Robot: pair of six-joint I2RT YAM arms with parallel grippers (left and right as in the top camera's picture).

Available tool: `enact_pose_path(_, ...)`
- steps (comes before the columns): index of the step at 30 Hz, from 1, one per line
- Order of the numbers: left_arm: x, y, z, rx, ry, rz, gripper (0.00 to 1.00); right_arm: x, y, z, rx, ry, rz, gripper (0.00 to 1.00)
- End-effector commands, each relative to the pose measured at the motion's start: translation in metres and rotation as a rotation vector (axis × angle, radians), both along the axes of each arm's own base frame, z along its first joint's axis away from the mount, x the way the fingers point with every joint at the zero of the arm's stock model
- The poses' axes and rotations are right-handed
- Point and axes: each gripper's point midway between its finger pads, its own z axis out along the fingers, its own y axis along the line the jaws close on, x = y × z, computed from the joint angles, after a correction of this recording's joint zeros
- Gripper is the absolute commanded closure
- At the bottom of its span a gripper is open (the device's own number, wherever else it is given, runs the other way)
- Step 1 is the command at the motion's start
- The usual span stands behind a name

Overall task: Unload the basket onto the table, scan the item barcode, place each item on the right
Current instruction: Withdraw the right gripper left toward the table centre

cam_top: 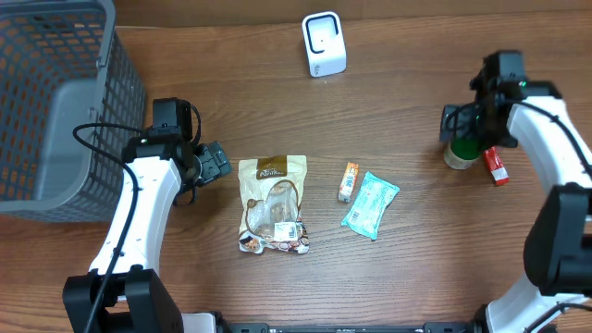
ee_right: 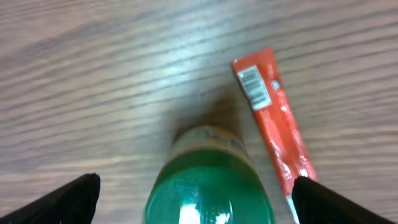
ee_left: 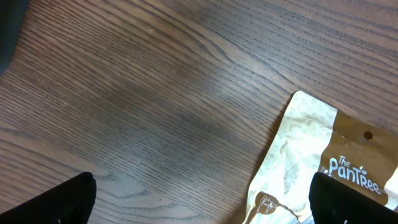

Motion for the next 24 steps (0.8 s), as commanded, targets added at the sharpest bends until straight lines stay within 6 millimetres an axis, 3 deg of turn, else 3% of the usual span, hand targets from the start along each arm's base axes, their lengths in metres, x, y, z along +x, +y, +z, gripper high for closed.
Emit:
enact_pose_path(1, 0.004, 0.003, 0.005, 0.014, -0.015, -0.007, 0.0, 0.01, 0.018, 0.058, 0.035, -0.127, 0.03, 0.0)
enact_pose_path(4, 0.004, 0.003, 0.005, 0.014, -0.015, -0.007, 0.0, -0.001, 0.057, 0.075, 0.152, -0.136, 0.075, 0.0)
enact_pose_path(9, 0.004, 0.003, 0.005, 0.014, -0.015, -0.007, 0.0, -0.028, 0.114, 0.072, 0.273, -0.047, 0.185, 0.0)
enact_pose_path(20, 0.004, 0.003, 0.005, 0.014, -0.015, -0.007, 0.0, -0.065, 0.19, 0.071, 0.36, 0.031, 0.349, 0.0)
enact_pose_path(21, 0.004, 0.003, 0.005, 0.014, -0.015, -0.007, 0.0, -0.065, 0.195, 0.072, 0.373, 0.031, 0.329, 0.18)
enact_pose_path(24, 0.004, 0.003, 0.005, 0.014, -0.015, -0.007, 0.0, -0.065, 0.198, 0.072, 0.385, 0.04, 0.292, 0.42)
